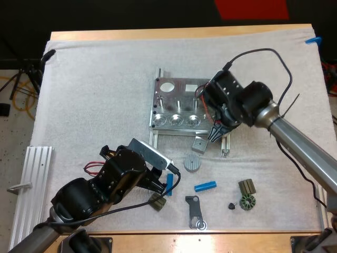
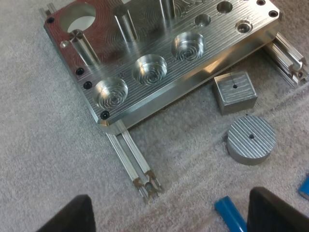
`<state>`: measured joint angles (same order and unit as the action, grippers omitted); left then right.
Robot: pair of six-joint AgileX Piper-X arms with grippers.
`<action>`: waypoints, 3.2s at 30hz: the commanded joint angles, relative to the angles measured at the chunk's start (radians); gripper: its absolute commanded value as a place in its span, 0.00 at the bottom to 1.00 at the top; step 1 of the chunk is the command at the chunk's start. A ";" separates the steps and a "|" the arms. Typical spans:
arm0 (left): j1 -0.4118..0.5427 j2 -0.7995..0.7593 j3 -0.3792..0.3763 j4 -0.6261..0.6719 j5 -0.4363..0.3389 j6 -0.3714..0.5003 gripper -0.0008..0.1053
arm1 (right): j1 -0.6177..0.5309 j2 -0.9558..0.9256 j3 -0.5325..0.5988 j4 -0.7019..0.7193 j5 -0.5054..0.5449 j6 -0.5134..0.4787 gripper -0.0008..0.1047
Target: Load cells from right to left
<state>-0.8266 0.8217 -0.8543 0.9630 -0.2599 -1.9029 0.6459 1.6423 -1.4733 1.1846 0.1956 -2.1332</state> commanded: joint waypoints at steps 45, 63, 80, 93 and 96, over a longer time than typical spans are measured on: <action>-0.005 -0.008 -0.004 0.002 -0.022 0.001 0.62 | -0.085 0.172 -0.013 -0.109 -0.015 -0.092 0.15; -0.005 -0.008 -0.004 0.002 -0.022 0.001 0.62 | -0.088 0.176 -0.013 -0.134 -0.038 -0.097 0.15; -0.005 -0.008 -0.004 0.002 -0.020 0.001 0.62 | -0.124 0.176 -0.013 -0.154 -0.015 -0.123 0.15; -0.005 -0.008 -0.004 0.002 -0.020 0.001 0.62 | -0.125 0.176 -0.013 -0.180 -0.015 -0.123 0.26; -0.005 -0.008 -0.004 0.002 -0.020 0.001 0.62 | -0.125 0.176 -0.013 -0.179 -0.015 -0.123 0.41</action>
<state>-0.8266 0.8217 -0.8543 0.9630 -0.2611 -1.9029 0.5312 1.8193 -1.4819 1.0184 0.1634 -2.2464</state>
